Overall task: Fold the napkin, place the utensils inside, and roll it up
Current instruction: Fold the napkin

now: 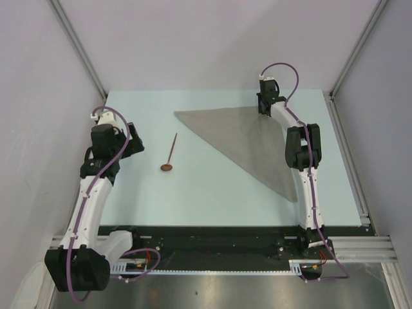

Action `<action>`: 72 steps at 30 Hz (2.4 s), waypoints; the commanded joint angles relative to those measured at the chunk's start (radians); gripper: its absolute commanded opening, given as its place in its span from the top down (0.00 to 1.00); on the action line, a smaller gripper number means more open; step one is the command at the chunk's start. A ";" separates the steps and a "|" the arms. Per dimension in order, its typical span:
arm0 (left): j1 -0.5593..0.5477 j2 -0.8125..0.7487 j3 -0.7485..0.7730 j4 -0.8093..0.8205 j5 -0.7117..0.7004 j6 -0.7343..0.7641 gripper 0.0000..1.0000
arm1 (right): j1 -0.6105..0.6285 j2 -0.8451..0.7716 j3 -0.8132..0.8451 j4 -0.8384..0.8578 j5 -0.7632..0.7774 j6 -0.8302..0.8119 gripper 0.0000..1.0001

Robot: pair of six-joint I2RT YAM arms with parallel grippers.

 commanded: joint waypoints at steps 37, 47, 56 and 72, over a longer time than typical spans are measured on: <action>0.028 0.050 0.005 0.013 0.005 0.023 0.00 | -0.066 0.164 0.260 0.069 0.074 -0.029 1.00; 0.029 0.053 0.005 0.013 0.008 0.023 0.00 | -0.081 0.178 0.270 0.073 0.079 -0.016 1.00; 0.029 0.058 0.005 0.015 0.014 0.023 0.00 | -0.086 0.185 0.283 0.075 0.076 -0.017 1.00; 0.029 0.050 0.003 0.018 0.025 0.021 0.00 | -0.077 0.110 0.232 0.084 0.028 -0.035 0.34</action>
